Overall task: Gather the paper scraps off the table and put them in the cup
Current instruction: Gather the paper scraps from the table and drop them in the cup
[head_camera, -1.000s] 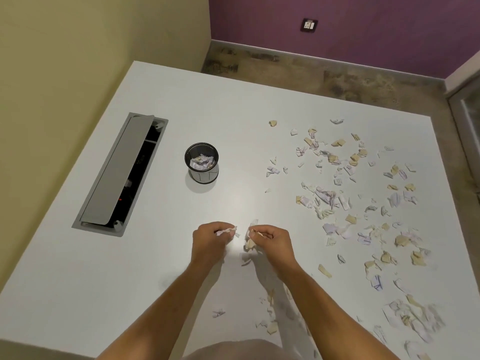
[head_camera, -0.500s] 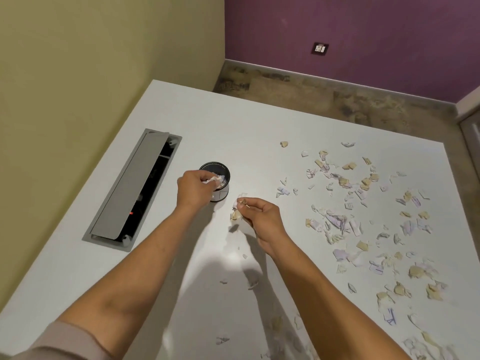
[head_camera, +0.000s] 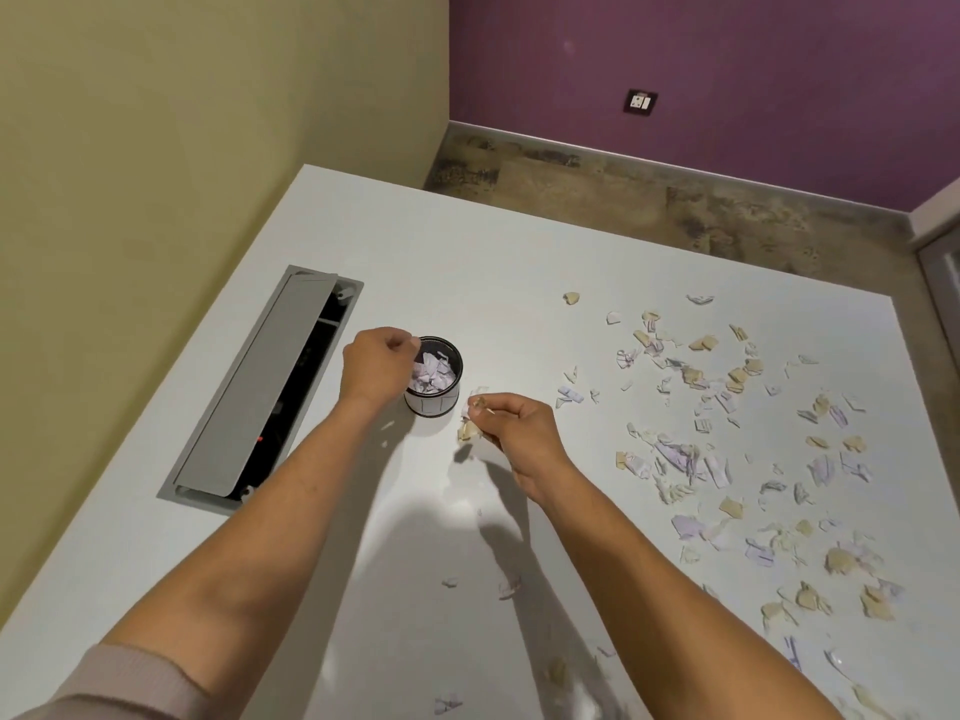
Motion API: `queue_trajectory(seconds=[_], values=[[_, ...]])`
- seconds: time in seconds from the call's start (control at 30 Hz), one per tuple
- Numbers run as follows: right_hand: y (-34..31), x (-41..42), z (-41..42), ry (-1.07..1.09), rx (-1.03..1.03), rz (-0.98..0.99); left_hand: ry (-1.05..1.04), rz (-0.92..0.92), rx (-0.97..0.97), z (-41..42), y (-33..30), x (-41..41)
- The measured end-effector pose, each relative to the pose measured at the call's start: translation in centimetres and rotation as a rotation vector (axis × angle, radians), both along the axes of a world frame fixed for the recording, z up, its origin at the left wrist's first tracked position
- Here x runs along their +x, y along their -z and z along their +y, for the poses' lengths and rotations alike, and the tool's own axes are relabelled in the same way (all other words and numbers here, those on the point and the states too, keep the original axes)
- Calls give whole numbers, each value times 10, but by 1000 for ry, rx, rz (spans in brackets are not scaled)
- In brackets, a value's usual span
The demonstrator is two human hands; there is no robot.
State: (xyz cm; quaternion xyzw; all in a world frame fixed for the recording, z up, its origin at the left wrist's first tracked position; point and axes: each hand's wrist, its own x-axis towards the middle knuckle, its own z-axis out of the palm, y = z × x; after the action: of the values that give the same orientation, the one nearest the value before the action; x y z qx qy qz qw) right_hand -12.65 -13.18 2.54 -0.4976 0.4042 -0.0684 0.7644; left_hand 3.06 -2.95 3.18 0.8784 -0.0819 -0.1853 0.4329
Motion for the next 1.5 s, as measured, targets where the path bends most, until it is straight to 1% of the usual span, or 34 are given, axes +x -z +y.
queue_trajectory(seconds=[0.13,0.33,0.4,0.53,0.63,0.77,0.87,0.93,1.0,1.07,1.1,1.13,1.17,1.2,1.23,1.3,1.33,1.4,1.5], values=[[1,26,-4,-33,-131,41,-43,-85,58,16,10,-11],[4,69,-9,-39,-312,90,-40,-38,110,21,24,-20],[2,78,-10,-112,-364,71,-52,-28,93,20,25,-22],[2,85,-8,-233,-371,14,-67,-10,75,18,25,-22],[3,75,-8,-194,-364,-32,-83,-46,71,19,25,-24],[-1,57,-13,-49,-323,-59,-142,-80,37,23,25,-34],[2,35,-16,54,-305,-30,-155,-113,-17,29,30,-48],[10,17,-17,60,-347,41,-129,-137,-31,34,38,-61],[22,-4,-15,-21,-470,139,-71,-109,-32,41,52,-75],[34,-26,-11,-176,-624,219,15,-1,-14,49,68,-89],[42,-38,-8,-265,-692,244,82,31,34,54,76,-96],[51,-48,-6,-363,-753,261,188,0,111,58,83,-104],[59,-57,-4,-475,-808,270,319,-71,181,62,90,-113],[67,-65,-1,-605,-857,275,447,-148,226,66,97,-121],[74,-72,3,-749,-922,285,539,-181,250,69,103,-128],[88,-83,9,-1017,-1132,308,658,-159,321,76,112,-145],[93,-88,13,-1105,-1224,318,723,-165,374,81,118,-155],[100,-101,21,-1175,-1304,326,856,-247,473,90,127,-172],[106,-125,29,-1211,-1352,257,948,-324,519,99,133,-190]])
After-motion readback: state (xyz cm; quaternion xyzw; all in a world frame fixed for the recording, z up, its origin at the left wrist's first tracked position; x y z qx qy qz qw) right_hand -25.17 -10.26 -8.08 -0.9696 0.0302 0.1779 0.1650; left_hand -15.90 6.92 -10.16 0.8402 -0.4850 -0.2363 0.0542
